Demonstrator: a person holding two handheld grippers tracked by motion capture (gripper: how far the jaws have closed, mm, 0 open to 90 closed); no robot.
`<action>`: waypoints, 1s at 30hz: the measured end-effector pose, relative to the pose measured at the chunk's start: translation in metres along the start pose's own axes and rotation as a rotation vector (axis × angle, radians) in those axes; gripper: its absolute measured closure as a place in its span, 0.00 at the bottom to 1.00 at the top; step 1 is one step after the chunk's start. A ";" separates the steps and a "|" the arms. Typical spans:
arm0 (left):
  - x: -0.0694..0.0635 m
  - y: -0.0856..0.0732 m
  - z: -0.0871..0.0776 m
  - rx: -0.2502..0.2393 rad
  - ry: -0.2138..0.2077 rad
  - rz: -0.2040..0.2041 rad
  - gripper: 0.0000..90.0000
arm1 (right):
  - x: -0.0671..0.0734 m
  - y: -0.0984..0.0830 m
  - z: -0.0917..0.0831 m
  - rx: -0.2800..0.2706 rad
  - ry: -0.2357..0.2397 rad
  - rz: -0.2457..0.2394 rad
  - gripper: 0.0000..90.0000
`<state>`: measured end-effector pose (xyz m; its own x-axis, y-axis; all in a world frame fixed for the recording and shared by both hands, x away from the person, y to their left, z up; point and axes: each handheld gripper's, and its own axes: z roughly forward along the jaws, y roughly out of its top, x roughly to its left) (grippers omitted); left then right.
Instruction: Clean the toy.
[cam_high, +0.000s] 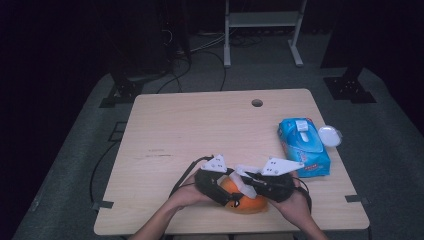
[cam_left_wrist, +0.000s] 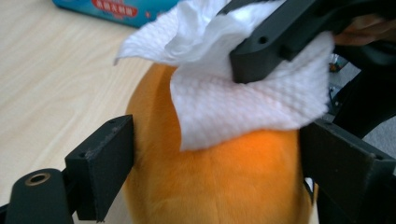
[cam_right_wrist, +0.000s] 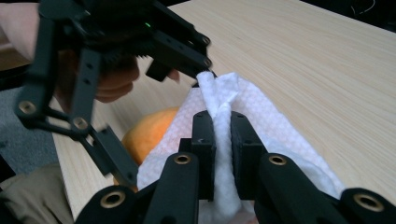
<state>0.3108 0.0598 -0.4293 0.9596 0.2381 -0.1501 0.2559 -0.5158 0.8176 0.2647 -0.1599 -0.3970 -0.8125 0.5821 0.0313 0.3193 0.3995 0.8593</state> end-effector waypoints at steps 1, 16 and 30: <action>0.000 0.000 -0.001 -0.002 0.005 0.012 0.22 | 0.001 0.000 0.000 -0.001 -0.002 -0.006 0.90; 0.014 -0.012 -0.026 -0.095 0.083 0.177 0.44 | -0.024 -0.011 -0.009 -0.005 -0.070 0.043 0.91; 0.010 -0.002 -0.023 -0.061 0.062 0.135 0.23 | 0.005 -0.001 0.003 0.005 0.000 -0.035 0.90</action>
<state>0.3169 0.0820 -0.4202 0.9751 0.2216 -0.0037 0.1160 -0.4963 0.8604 0.2620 -0.1550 -0.3989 -0.8235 0.5673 0.0013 0.2929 0.4233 0.8573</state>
